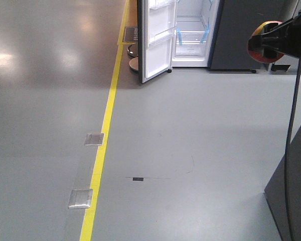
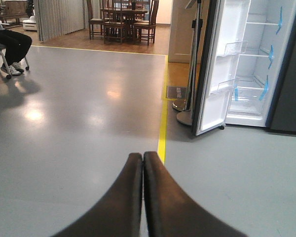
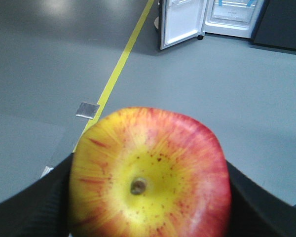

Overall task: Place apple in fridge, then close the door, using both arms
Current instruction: 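Drive toward the open fridge holding the apple in the right gripper, then drive closer to the open fridge door and shelves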

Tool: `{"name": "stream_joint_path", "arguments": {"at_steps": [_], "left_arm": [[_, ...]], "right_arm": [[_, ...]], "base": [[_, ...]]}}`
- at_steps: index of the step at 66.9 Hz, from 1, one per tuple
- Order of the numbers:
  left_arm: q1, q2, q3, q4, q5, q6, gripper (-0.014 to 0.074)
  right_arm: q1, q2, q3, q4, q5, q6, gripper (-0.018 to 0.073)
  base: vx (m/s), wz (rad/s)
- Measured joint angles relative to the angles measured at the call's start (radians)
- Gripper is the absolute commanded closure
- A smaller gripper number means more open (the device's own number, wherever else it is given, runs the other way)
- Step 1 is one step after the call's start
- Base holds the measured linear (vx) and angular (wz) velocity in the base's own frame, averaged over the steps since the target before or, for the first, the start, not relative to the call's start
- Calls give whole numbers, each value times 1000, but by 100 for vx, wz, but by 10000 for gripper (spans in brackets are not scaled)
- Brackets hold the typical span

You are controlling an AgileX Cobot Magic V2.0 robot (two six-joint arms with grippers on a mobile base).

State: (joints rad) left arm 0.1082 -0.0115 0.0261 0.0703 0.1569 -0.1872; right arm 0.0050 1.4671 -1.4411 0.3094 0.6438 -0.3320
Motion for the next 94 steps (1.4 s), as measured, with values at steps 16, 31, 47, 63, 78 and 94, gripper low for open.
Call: {"name": "stream_joint_path", "arguments": {"at_steps": [16,31,47,63,78,94], "left_arm": [[0,0,0,0,0,0,602],[0,0,0,0,0,0,602],[0,0,0,0,0,0,602],[0,0,0,0,0,0,602],[0,0,0,0,0,0,602],[0,0,0,0,0,0,602]], "right_arm": [[0,0,0,0,0,0,409],[0,0,0,0,0,0,409],[0,0,0,0,0,0,409],[0,0,0,0,0,0,409],[0,0,0,0,0,0,409],[0,0,0,0,0,0,409]], "base": [[15,-1],[15,0],[15,0],[17,0],[18,0],[19,-1]]}}
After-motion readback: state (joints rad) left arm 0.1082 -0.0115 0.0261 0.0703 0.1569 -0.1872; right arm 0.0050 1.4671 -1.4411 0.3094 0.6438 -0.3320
